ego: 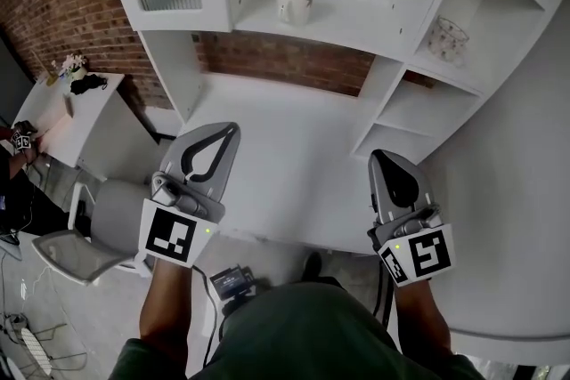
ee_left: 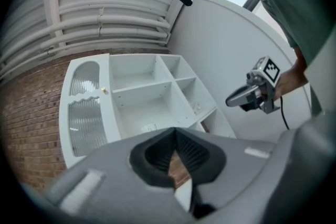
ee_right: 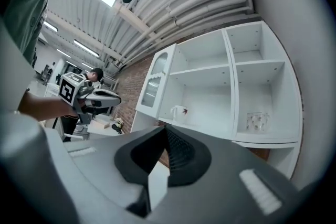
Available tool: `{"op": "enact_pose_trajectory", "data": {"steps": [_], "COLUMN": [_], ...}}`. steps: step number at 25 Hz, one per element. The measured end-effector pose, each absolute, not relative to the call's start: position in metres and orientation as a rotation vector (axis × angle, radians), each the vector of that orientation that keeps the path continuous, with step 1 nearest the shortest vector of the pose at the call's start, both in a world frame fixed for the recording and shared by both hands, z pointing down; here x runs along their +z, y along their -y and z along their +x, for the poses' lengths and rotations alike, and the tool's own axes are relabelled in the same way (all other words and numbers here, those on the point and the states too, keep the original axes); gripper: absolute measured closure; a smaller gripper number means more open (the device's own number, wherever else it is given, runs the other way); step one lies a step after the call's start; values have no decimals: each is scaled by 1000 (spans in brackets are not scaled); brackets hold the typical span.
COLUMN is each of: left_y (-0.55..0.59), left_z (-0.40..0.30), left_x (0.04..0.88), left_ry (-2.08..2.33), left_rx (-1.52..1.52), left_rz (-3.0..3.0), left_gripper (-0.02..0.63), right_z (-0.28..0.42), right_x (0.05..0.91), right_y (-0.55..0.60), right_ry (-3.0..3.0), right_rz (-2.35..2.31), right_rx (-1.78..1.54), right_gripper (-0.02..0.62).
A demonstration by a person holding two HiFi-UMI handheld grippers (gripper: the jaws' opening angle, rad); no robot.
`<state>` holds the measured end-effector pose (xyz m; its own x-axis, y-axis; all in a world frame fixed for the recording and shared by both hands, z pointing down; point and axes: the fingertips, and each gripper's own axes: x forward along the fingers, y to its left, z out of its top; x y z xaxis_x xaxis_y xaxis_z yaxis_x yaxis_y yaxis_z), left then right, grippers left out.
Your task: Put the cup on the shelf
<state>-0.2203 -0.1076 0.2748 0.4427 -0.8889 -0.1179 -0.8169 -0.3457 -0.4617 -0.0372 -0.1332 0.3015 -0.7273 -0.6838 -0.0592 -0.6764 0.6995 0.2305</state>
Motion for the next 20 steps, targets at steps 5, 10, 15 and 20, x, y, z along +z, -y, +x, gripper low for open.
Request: {"op": "enact_pose_trajectory", "data": {"steps": [5,10,15,20], "left_y": [73,49,38,30], "left_z": [-218,-225,-232,-236], "left_x": [299,323,341,355], "left_ry": [-1389,-1385,-1397,-1369], "left_rx": [-293,-324,-318,-348], "left_rz": [-2280,-2343,-2390,-2409], "left_gripper": [603,603,603,603], "right_z": [-49,-52,-54,-57], "right_x": [314,321,331,341], "right_y": [105,84,72,64], "right_ry": [2855,2832,2804,2785], "right_rz": [1106,1108,1131,1147], "right_rx": [-340,-318,-286,-258], "right_gripper": [591,591,591,591]}}
